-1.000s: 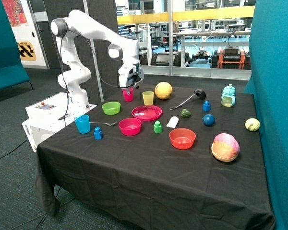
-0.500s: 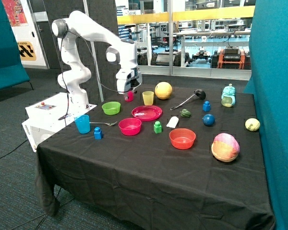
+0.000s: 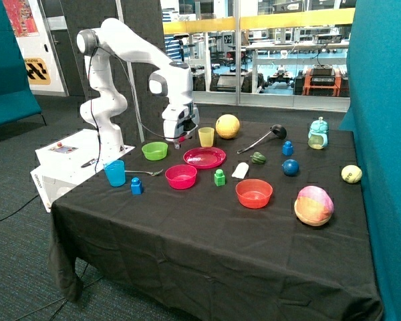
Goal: Place the bowl on the plate and the cup in the bowl matching the color
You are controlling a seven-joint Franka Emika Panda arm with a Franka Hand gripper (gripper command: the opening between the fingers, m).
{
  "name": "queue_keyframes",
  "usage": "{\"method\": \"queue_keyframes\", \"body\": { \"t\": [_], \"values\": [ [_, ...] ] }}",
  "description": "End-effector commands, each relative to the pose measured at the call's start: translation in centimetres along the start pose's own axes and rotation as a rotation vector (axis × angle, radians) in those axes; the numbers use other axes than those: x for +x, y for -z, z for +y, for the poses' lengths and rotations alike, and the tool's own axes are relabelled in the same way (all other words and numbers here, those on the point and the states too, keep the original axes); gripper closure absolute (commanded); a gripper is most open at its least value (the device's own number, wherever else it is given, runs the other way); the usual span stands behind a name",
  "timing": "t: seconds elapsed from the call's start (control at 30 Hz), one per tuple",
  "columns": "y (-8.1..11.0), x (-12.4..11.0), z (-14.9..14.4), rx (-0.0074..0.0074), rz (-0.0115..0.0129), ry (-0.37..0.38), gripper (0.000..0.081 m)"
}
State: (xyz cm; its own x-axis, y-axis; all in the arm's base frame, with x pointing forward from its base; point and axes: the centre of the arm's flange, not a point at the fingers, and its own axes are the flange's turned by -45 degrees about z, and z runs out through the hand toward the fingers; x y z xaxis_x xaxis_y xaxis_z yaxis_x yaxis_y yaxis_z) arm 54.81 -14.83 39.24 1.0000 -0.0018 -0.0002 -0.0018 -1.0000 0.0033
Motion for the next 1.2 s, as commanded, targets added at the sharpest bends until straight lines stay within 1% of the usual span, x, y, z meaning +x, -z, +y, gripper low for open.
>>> {"method": "queue_keyframes", "body": {
  "t": [0.0,0.07,0.13,0.17,0.27,0.67,1.03,1.13,1.17],
  "values": [
    [-1.7,1.3,2.0,0.0033,0.0002,0.0,0.0657],
    [-2.1,1.5,2.2,0.0033,0.0002,-0.002,0.0699],
    [-2.5,1.5,2.3,0.0033,0.0002,-0.004,0.077],
    [-2.6,1.6,2.4,0.0033,0.0002,-0.005,0.0789],
    [-3.1,1.7,2.5,0.0033,0.0002,-0.003,0.0806],
    [-4.3,1.7,3.2,0.0033,0.0002,0.0,0.0808],
    [-4.5,1.5,3.4,0.0033,0.0002,0.015,0.0808],
    [-4.7,1.3,3.4,0.0033,0.0002,0.017,0.0764],
    [-4.8,1.2,3.3,0.0033,0.0002,0.019,0.0726]
  ]
}}
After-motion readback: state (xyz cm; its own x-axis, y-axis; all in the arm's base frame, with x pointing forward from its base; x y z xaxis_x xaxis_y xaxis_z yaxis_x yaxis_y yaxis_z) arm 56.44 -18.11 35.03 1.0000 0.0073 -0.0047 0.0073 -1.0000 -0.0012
